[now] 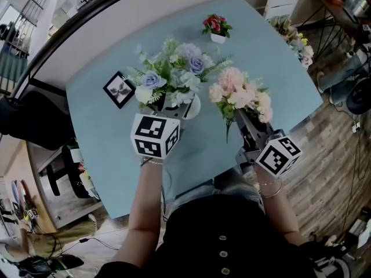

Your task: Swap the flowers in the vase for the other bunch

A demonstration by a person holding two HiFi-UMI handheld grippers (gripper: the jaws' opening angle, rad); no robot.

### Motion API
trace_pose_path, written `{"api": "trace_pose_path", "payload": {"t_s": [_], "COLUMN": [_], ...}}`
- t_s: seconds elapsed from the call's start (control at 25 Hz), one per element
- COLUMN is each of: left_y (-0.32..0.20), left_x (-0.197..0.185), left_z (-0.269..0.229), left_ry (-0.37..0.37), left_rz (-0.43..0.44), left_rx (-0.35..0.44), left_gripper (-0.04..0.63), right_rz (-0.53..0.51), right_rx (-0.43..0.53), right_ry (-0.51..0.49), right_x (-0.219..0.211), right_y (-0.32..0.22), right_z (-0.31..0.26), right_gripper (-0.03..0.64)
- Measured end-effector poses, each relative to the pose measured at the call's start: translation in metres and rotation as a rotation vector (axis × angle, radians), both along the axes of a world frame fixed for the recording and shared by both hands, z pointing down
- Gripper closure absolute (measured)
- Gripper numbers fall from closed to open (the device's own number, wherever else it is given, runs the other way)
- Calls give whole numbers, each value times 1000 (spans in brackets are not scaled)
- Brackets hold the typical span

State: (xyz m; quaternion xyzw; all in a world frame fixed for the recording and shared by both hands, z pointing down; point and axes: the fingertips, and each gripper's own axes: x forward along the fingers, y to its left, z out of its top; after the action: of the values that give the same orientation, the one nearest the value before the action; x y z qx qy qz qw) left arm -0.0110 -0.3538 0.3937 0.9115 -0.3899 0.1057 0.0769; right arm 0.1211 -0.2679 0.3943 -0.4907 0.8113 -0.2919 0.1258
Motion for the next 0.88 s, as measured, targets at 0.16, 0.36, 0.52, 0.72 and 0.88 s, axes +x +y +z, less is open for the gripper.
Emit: {"api": "trace_pose_path", "payload": {"t_s": [0.16,0.36,0.52,0.72,0.88], "left_y": [0,2,2,5,7], "left_x": [0,0,0,-1,-4], "left_z": [5,10,14,16,19], "left_ry": [15,13,4,18,21], "left_rz": [-10,-14,-29,-37,-52], "left_rx": [-19,-38,-58,-74,-95], "left_gripper": [347,330,310,304,304], "right_rz": [3,-2,-4,-14,-20], "right_rx": [-3,-6,-6,-8,-9], "right_ry": [-1,4,1,4,6], "right_x": [2,1,1,1,2], "right_y": [0,1,1,5,8], "right_z": [1,1,0,0,-2], "right_gripper": [545,545,545,545,545]}}
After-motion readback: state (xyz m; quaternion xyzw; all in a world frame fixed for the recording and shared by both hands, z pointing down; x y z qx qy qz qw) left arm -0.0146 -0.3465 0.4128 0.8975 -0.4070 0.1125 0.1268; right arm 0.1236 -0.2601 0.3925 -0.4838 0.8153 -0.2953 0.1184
